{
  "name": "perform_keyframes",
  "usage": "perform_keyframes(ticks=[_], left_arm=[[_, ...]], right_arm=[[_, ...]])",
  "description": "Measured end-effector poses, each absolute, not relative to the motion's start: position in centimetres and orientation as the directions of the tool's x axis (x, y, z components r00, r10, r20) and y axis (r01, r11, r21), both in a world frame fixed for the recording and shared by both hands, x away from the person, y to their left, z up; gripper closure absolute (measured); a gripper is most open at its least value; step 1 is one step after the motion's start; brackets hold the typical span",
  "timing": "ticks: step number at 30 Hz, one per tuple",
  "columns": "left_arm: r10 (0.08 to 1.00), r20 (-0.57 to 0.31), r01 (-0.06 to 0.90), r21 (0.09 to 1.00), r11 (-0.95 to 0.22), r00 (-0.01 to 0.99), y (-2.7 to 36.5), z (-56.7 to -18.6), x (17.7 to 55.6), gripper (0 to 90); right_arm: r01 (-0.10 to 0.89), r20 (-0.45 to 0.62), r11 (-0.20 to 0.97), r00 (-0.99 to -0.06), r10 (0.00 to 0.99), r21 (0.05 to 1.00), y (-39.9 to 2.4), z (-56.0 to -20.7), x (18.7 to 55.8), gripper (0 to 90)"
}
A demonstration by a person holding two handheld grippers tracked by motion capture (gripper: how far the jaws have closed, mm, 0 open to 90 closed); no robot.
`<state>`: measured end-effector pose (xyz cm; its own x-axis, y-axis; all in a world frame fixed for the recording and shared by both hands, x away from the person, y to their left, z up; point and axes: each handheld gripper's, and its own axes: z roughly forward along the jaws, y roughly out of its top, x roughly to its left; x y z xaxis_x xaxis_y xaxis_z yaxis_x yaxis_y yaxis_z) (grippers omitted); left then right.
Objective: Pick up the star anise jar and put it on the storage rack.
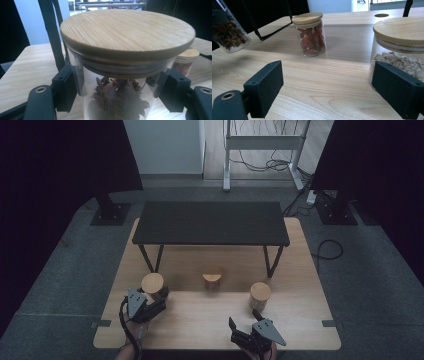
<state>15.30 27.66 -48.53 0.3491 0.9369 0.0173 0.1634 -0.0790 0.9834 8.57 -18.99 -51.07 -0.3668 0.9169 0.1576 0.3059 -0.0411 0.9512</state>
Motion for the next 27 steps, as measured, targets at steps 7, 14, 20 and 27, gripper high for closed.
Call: perform_keyframes(ticks=[7, 14, 20, 27], left_arm=[[0.936, 0.018, 0.146, 0.987, -0.074, 0.352, 27.8, -48.1, 15.0, 26.6], [0.938, 0.013, 0.139, 0.988, -0.065, 0.346, 27.8, -47.9, 14.7, 26.6], [0.940, 0.013, 0.125, 0.990, -0.059, 0.342, 27.8, -47.6, 14.4, 26.6], [0.936, -0.009, 0.123, 0.992, -0.037, 0.352, 27.8, -47.1, 14.5, 26.6]], right_arm=[[0.307, 0.158, -0.041, -0.368, 0.916, 0.951, -19.0, -51.0, 8.6, 9.9], [0.306, 0.162, -0.047, -0.362, 0.918, 0.951, -19.1, -51.0, 8.5, 9.9], [0.312, 0.165, -0.051, -0.352, 0.922, 0.949, -19.0, -51.0, 8.5, 10.0], [0.313, 0.167, -0.054, -0.347, 0.923, 0.948, -19.0, -50.9, 8.5, 10.0]])
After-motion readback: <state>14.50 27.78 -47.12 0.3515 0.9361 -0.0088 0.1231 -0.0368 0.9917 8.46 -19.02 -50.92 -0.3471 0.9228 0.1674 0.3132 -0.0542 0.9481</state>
